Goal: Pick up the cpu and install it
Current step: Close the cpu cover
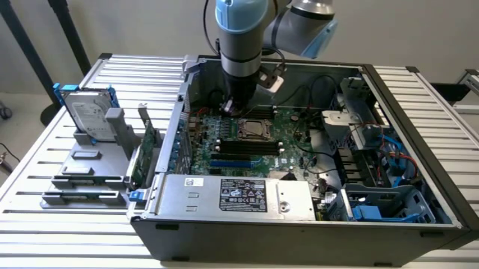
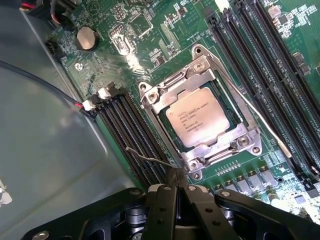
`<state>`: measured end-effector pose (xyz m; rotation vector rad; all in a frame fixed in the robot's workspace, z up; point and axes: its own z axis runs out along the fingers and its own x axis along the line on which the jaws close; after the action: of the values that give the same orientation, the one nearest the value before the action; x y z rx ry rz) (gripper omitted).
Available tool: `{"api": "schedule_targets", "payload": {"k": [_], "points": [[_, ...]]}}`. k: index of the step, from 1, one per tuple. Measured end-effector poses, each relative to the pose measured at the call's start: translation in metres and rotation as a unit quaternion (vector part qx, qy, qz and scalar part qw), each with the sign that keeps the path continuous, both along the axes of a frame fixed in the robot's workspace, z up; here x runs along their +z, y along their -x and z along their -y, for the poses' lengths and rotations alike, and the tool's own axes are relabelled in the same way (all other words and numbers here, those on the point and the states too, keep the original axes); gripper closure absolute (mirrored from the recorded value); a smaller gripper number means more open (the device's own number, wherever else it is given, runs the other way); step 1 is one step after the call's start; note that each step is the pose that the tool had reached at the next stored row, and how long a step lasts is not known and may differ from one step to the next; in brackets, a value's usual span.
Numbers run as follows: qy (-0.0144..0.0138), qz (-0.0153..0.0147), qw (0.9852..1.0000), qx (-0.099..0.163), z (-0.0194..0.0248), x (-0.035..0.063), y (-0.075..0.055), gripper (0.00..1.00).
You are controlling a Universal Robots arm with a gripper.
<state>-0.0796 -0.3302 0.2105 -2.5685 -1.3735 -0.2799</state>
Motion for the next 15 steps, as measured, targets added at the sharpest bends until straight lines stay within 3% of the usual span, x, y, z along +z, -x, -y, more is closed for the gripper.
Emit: {"api": "schedule_targets", "payload": {"k": [8,15], "points": [[0.0020,-0.0089,1.0000,-0.004,-0.0045,-0.0032,0.0000,0.89],[0.0026,-0.0109,0.9999,-0.005,-0.0056,-0.0056,-0.0017,0.89]]}}
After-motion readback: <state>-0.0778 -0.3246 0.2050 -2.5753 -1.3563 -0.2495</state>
